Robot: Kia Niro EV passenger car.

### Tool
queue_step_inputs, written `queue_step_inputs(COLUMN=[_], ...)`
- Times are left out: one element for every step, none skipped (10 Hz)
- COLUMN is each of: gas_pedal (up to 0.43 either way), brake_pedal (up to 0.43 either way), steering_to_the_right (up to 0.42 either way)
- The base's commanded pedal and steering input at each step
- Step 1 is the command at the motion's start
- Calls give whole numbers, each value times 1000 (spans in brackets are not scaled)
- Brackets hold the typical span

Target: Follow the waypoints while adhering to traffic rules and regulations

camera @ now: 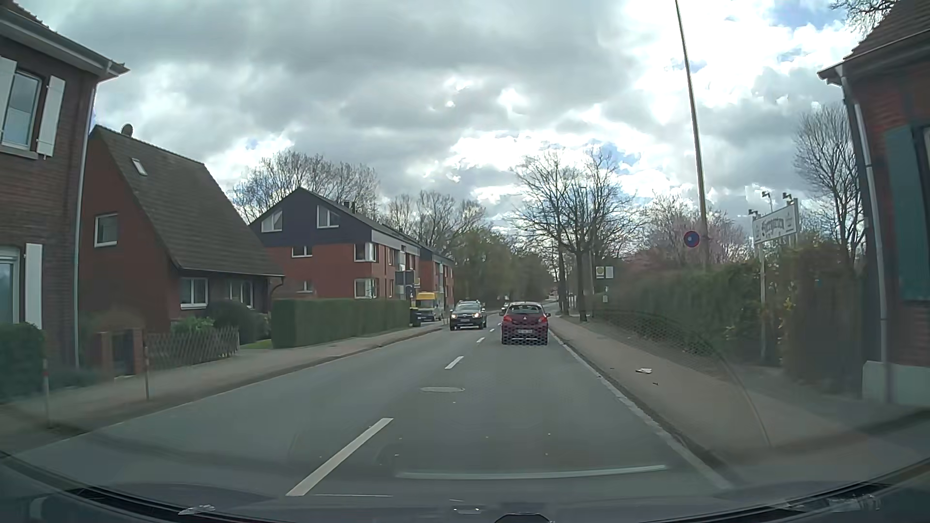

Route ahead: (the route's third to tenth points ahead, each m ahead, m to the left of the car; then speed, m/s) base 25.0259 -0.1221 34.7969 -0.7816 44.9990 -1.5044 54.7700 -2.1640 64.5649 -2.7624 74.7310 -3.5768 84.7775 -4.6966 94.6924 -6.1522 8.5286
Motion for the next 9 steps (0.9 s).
queue_step_inputs(gas_pedal=[209,197,197,189,138,130,130,138,169], brake_pedal=[0,0,0,0,0,0,0,0,0], steering_to_the_right=[36,39,39,39,39,36,33,30,22])
